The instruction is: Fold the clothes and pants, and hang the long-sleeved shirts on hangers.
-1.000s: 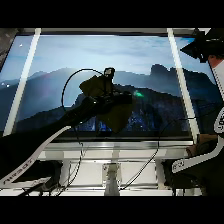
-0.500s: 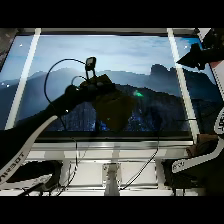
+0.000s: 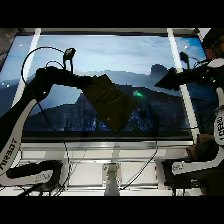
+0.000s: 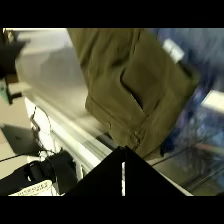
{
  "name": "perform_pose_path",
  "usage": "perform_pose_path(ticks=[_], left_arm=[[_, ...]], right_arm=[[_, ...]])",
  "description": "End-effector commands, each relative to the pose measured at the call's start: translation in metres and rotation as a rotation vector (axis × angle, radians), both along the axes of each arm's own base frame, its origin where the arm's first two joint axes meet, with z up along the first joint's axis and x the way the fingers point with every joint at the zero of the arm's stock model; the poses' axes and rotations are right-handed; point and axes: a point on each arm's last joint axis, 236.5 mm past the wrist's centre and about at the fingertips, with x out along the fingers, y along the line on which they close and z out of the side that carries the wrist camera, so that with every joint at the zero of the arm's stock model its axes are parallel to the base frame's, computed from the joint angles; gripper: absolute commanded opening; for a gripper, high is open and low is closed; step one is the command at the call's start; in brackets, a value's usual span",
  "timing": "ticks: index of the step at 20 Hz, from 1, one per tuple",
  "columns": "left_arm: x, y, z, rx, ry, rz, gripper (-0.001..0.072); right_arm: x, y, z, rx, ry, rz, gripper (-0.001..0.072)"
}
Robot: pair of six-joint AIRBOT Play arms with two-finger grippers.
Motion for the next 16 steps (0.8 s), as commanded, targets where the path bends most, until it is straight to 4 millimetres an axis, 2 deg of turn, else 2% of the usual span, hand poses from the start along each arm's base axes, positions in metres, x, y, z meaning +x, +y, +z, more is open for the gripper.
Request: perform_pose_path(ticks=[1, 2, 3, 4, 6, 9, 13, 16], left_arm=[[-0.008, 0.008, -0.004, 0.023, 0.030, -0.049, 0.0010], [-0.010, 0.007, -0.004, 0.024, 0.039, -0.053, 0.0011], [-0.012, 0.006, -0.005, 0.026, 0.047, -0.059, 0.0011], [-0.014, 0.006, -0.006, 0.027, 0.053, -0.062, 0.0011], [-0.016, 0.006, -0.007, 0.028, 0.059, -0.066, 0.0011], [-0.017, 0.006, -0.007, 0.028, 0.066, -0.068, 0.0011], [-0.024, 0.006, -0.010, 0.034, 0.093, -0.080, 0.0011], [-0.021, 0.006, -0.008, 0.032, 0.080, -0.075, 0.0011]], right_arm=[[-0.013, 0.020, -0.053, -0.065, 0.045, -0.015, 0.0045], [-0.012, 0.022, -0.067, -0.124, 0.041, -0.018, 0.0124], [-0.013, 0.024, -0.079, -0.175, 0.056, -0.019, 0.0298], [-0.016, 0.028, -0.090, -0.225, 0.073, -0.004, 0.0345], [-0.024, 0.038, -0.105, -0.273, 0.097, 0.037, 0.0316], [-0.026, 0.050, -0.126, -0.273, 0.155, 0.032, 0.0316], [-0.018, 0.069, -0.138, -0.178, 0.208, -0.018, 0.0317], [-0.016, 0.075, -0.147, -0.175, 0.215, -0.027, 0.0324]])
